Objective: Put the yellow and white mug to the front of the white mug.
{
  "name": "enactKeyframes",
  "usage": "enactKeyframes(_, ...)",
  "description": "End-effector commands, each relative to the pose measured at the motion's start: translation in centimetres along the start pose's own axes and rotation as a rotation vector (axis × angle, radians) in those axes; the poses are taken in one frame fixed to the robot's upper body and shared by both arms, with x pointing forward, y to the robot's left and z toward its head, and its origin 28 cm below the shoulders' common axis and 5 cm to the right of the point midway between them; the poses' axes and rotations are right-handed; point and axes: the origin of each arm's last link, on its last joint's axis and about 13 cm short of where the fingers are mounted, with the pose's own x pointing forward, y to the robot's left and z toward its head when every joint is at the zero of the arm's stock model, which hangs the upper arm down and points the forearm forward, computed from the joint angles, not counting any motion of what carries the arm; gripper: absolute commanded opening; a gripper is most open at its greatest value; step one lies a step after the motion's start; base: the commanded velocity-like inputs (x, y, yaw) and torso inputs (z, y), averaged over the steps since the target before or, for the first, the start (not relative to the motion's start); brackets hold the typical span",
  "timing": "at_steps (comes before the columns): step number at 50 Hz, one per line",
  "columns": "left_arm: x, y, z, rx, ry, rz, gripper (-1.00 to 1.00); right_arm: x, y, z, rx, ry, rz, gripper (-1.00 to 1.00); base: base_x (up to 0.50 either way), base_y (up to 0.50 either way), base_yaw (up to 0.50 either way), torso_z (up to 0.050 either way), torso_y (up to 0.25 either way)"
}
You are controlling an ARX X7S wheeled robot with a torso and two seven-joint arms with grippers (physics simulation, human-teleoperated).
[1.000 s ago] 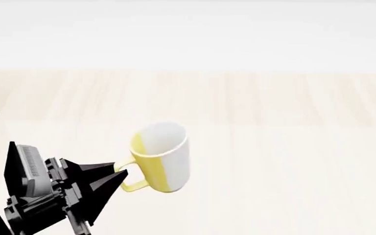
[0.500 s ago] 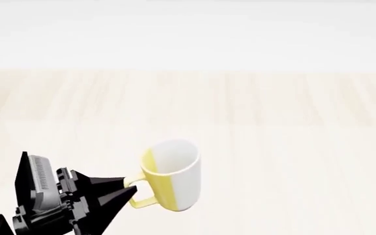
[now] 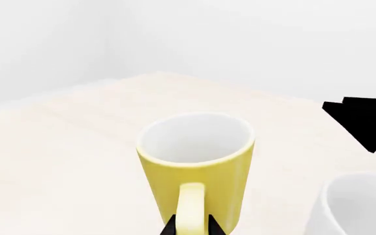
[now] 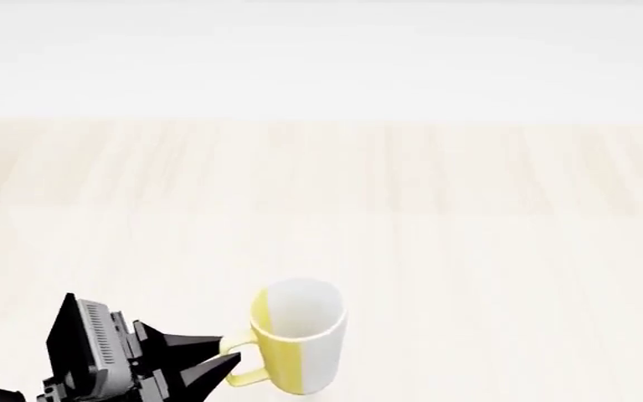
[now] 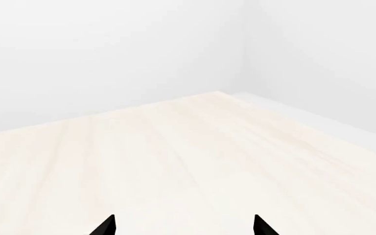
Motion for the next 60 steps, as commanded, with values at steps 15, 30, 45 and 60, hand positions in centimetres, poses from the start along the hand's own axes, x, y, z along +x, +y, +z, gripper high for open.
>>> enactKeyframes(15, 0.4, -0.4, -3.2, 0.025, 0.072, 0.008, -1.00, 0.0, 0.0, 0.0, -0.002, -0.001, 0.001, 1.00, 0.00, 0.00, 0.00, 0.000, 0.001)
enactKeyframes(30, 0.3, -0.3, -4.1, 0.009, 0.074, 0.017, -1.00, 0.0, 0.0, 0.1, -0.003, -0.001, 0.001, 1.00, 0.00, 0.00, 0.00, 0.000, 0.000)
enactKeyframes(45, 0.5, 0.0, -4.2, -0.028, 0.058, 0.037, 1.00, 0.0, 0.0, 0.0, -0.003, 0.001, 0.003, 1.00, 0.00, 0.00, 0.00, 0.000, 0.000)
enactKeyframes(60, 0.1, 0.0, -4.0, -0.052, 0.014, 0.022, 1.00, 0.0, 0.0, -0.1, -0.002, 0.003, 0.004, 1.00, 0.00, 0.00, 0.00, 0.000, 0.000)
